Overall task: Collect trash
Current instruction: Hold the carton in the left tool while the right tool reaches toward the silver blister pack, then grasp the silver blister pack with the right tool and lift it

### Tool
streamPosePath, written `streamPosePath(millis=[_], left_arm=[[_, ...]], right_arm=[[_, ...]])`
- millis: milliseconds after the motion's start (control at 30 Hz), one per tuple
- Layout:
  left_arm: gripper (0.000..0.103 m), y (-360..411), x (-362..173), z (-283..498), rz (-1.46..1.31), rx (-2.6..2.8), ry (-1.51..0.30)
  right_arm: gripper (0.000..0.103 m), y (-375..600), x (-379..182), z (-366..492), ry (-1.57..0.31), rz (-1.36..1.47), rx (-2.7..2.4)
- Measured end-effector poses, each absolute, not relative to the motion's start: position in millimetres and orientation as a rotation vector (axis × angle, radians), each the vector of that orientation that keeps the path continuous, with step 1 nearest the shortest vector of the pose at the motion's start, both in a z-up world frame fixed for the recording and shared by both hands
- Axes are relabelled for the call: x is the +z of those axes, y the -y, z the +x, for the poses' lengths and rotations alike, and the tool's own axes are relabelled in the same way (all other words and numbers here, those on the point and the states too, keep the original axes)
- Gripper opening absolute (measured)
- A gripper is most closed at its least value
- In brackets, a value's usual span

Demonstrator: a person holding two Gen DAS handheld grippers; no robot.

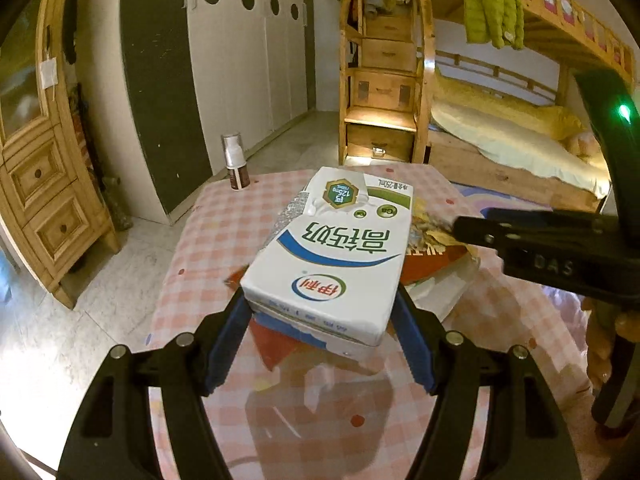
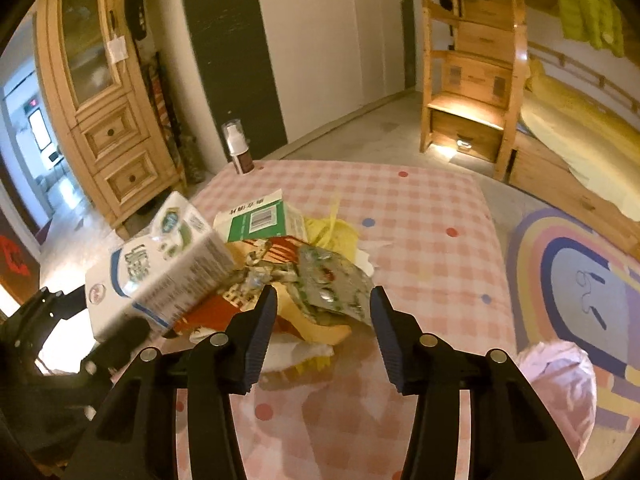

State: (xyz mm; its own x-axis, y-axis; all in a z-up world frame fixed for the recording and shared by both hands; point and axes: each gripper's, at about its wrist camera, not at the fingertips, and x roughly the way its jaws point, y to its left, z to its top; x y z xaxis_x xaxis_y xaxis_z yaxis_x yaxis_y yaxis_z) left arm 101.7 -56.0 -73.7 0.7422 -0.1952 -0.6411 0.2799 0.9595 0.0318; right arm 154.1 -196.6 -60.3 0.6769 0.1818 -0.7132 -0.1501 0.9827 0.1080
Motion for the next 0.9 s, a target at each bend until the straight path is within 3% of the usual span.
streamPosePath(millis=[167,367,567,900], left_arm=[[0.068,59,-85,102,0.144,-0.271,-0.707],[0.068,61,-90,101,0.157,-0.282,-0.713],[0.068,61,-86,100,0.146,-0.283,-0.712],[0.068,58,-71,90,0.136,-0.271,-0.687]], right_arm=[[0.049,197,-75,168,-0.843,0.064,0.197],[0.026,215,-76,171,-0.844,0.124,0.184],[0.012,221,-66,166,-0.784,0.057,0.09],[0.001,258,-52,127,-0.758,0.156,0.012]])
